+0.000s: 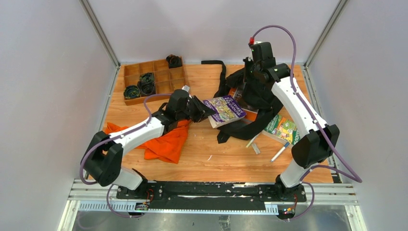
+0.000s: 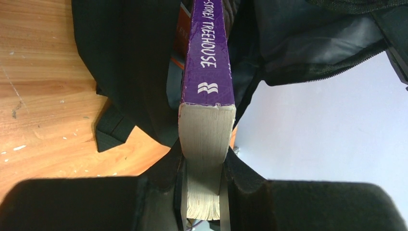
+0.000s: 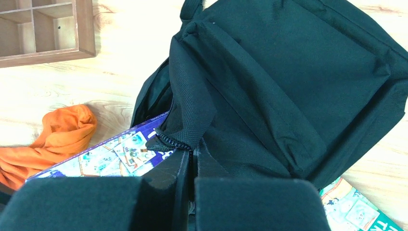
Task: Pack the student bag
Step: Place the book in the student bag.
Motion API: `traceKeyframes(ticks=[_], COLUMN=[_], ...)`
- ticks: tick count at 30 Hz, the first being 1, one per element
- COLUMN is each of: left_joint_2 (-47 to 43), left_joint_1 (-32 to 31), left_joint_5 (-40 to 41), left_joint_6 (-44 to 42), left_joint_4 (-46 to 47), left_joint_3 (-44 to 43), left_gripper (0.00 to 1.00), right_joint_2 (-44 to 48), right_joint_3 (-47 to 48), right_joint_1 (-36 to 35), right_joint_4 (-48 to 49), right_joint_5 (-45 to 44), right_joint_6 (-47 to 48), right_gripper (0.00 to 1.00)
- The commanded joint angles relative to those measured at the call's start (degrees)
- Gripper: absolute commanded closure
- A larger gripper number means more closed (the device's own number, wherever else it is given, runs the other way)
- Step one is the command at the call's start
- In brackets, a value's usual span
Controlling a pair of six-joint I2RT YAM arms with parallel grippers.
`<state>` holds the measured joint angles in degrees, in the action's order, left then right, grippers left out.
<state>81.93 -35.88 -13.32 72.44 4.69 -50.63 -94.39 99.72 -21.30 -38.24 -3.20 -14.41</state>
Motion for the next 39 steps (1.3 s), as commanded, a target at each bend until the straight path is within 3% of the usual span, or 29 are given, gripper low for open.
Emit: traceKeyframes(ticks=[1, 13, 19, 24, 30, 39], left_joint_2=[1.2, 11.3, 10.2, 9.9, 16.4, 27.4], left_joint_1=[-0.4, -1.9, -1.8, -1.8, -4.3, -6.0], left_joint_5=[1.3, 2.6, 1.2, 5.4, 9.6, 15.3], left_joint_6=[1.6, 7.9, 8.7, 8.0, 10.1, 7.5], left_joint_4=[7.4, 13.7, 14.1, 12.8, 19.4, 19.4], left_joint_3=[-3.6, -11.1, -12.2, -13.3, -15.2, -25.0], left_gripper=[1.0, 1.0, 1.0, 1.0, 1.0, 1.0], right_joint_2=[-0.3, -0.2, 0.8, 1.4, 1.5, 0.5], right_joint_3=[2.2, 2.0, 1.6, 1.8, 1.6, 4.5], right_joint_1=[0.7, 0.6, 0.6, 0.6, 0.6, 0.6], right_joint_4=[2.6, 2.9, 2.6, 2.3, 2.5, -1.3], right_joint_5=[1.0, 4.0, 4.4, 4.5, 5.7, 10.9], right_joint_6=[-0.6, -0.8, 0.0, 0.4, -0.1, 2.1], right_gripper=[1.0, 1.0, 1.0, 1.0, 1.0, 1.0])
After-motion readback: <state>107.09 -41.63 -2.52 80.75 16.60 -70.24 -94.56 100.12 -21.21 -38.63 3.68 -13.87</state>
